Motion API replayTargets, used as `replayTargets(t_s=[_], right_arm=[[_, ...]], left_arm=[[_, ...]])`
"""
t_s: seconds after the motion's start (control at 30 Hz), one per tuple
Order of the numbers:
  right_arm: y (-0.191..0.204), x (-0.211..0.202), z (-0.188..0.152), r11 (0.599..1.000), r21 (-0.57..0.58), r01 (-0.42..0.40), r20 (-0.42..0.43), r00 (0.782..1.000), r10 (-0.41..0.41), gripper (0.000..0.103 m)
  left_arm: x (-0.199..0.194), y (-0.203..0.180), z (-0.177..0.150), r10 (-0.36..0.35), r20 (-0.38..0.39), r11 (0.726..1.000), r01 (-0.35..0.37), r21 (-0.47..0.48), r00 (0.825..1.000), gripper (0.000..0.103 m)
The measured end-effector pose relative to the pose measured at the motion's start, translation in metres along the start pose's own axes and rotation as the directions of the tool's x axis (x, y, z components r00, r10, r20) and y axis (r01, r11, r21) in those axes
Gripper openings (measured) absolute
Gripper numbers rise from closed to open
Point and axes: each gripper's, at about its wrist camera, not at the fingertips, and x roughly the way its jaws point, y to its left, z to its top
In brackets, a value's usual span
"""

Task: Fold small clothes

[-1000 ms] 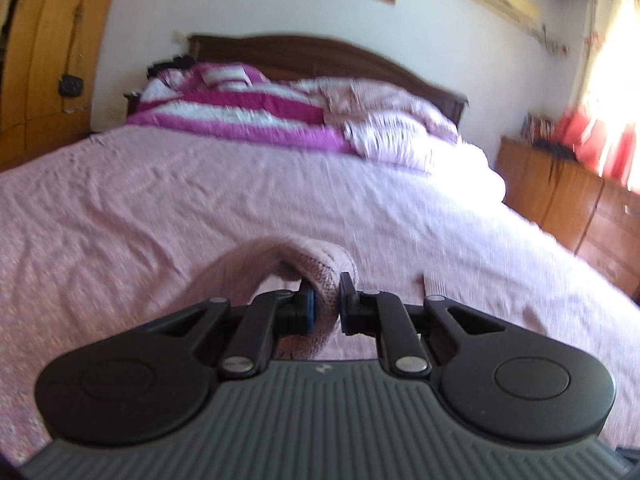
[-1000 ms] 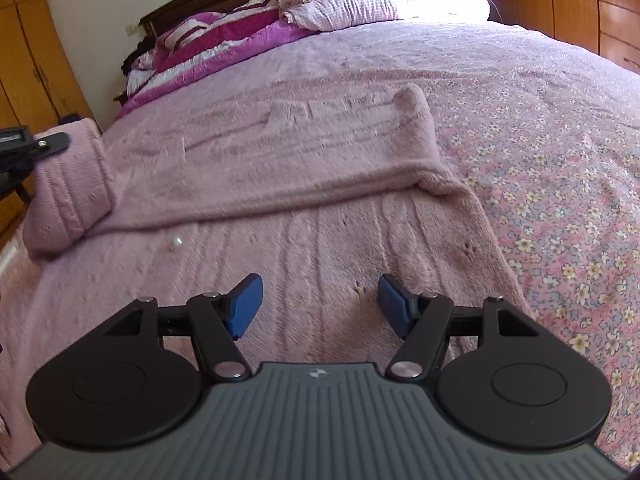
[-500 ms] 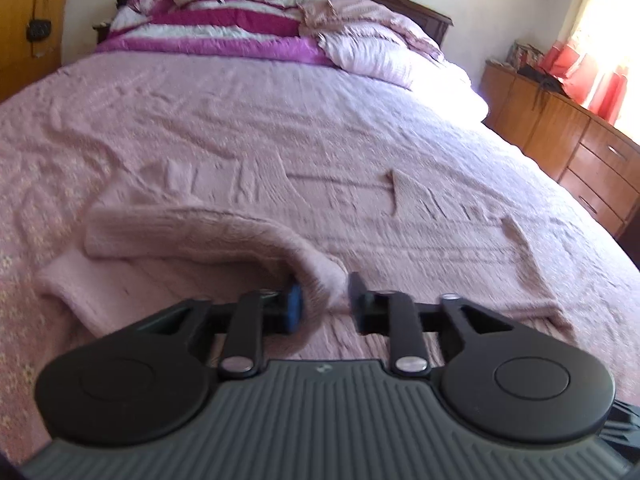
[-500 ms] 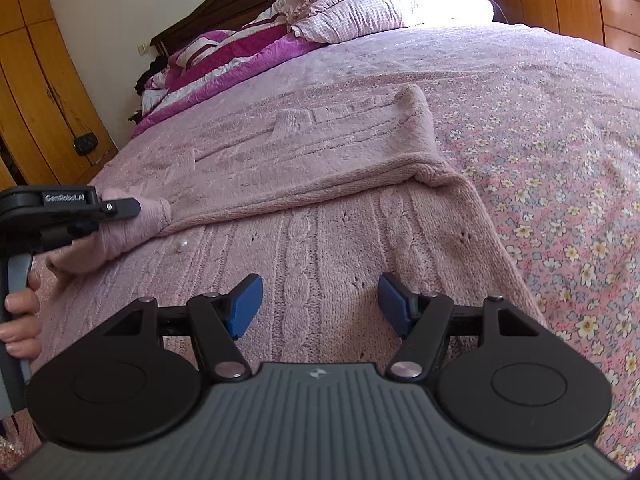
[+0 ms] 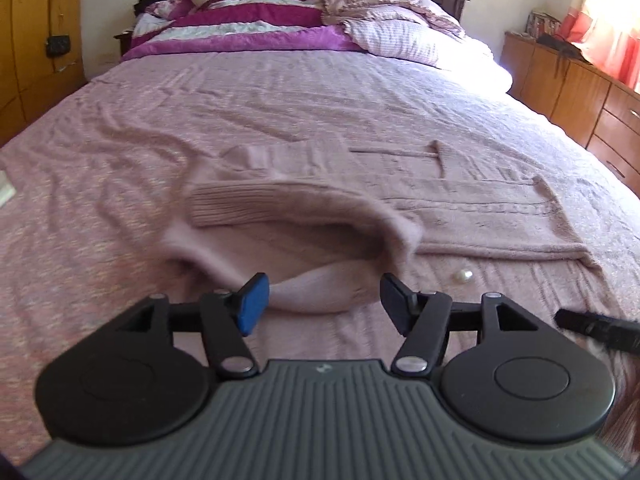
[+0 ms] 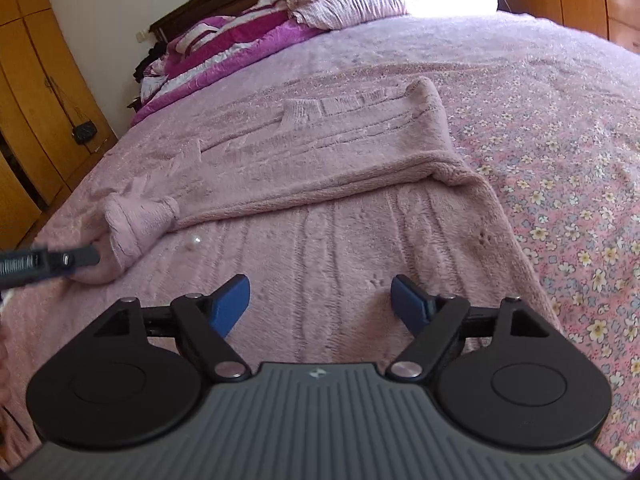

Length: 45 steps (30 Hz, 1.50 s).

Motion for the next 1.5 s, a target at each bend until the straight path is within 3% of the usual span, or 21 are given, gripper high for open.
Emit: replayTargets(t_s=[0.2,0.4,0.57,0.7,1.0,1.13,1.2,1.27,1.4,1.5], right_arm=[[0.029,0.008,0.026,0.991,0.000,-0.137,-0.051,0.989,0.136,0.083],[0.059,0.046,0.069,0.953,0.100,-0.287,-0.172,0.938,0.300,0.083],[0.087,0.081,0.094,0.955,0.102,-0.280,-0.256,0.920,0.297,0.083],[0.097,0.103,0.106,0.948,0.136,-0.289,-0.325,0.890,0.319,0.083],[0.118,0.140,0.105,0.952,0.172,-0.252,-0.455,0.837,0.304,0.081],[0.131,0.153,0.106,0.959,0.168,-0.228,-0.487,0.827,0.282,0.067],[0.138,0.156,0.110,0.968,0.123,-0.220,-0.500,0.828,0.252,0.052],[0.148,0.152,0.118,0.967,0.058,-0.247,-0.490,0.837,0.243,0.030],[0.173,0.113,0.140,0.915,-0.163,-0.368,-0.337,0.893,0.299,0.024],[0.184,0.078,0.148,0.863,-0.364,-0.350,-0.192,0.935,0.298,0.024]], left_arm=[[-0.009,0.031,-0.007,0.080,0.008,0.997,-0.080,-0.019,0.997,0.063],[-0.006,0.057,-0.012,0.135,0.000,0.988,-0.135,-0.076,0.991,0.063],[0.001,0.067,-0.010,0.171,-0.005,0.982,-0.171,-0.077,0.985,0.063],[0.002,0.073,-0.008,0.174,0.003,0.980,-0.173,-0.101,0.985,0.063],[0.026,0.079,-0.008,0.182,-0.007,0.976,-0.182,-0.120,0.983,0.063],[0.031,0.082,-0.010,0.178,-0.010,0.978,-0.178,-0.110,0.984,0.063],[0.033,0.083,-0.010,0.186,-0.005,0.977,-0.185,-0.102,0.983,0.063],[0.036,0.082,-0.010,0.197,-0.003,0.975,-0.196,-0.103,0.980,0.064],[0.037,0.080,-0.012,0.215,0.001,0.973,-0.214,-0.086,0.977,0.065],[0.038,0.079,-0.012,0.220,-0.001,0.972,-0.219,-0.087,0.975,0.065]])
